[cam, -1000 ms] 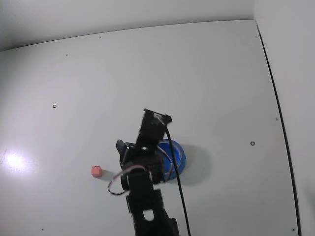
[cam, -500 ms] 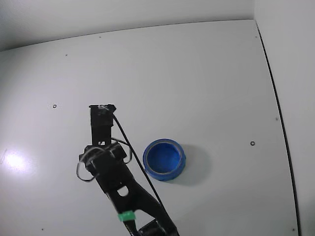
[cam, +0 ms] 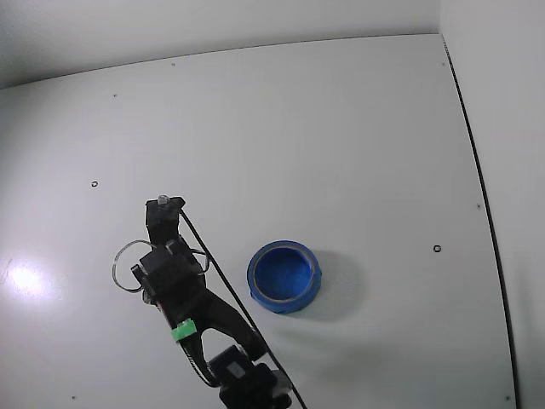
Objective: Grasp a block and put it in the bin.
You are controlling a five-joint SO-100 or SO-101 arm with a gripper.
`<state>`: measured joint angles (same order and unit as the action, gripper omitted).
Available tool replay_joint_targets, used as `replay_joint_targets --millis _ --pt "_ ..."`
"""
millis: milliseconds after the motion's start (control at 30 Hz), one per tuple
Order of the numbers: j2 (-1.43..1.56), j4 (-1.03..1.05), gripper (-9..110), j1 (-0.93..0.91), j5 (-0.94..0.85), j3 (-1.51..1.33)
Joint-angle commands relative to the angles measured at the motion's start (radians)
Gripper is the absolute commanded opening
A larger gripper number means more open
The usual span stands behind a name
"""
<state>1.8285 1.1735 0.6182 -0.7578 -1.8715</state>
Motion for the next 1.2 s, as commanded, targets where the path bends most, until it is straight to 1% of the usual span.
replay_joint_targets --millis 0,367,1033,1167 --pt "-0.021 -0.014 29 0.011 0.009 0.120" --pt "-0.184 -0.014 29 0.011 0.009 0.238" --pt "-0.350 -0.015 29 0.012 0.009 0.336" --pt "-0.368 -0.015 29 0.044 0.009 0.362"
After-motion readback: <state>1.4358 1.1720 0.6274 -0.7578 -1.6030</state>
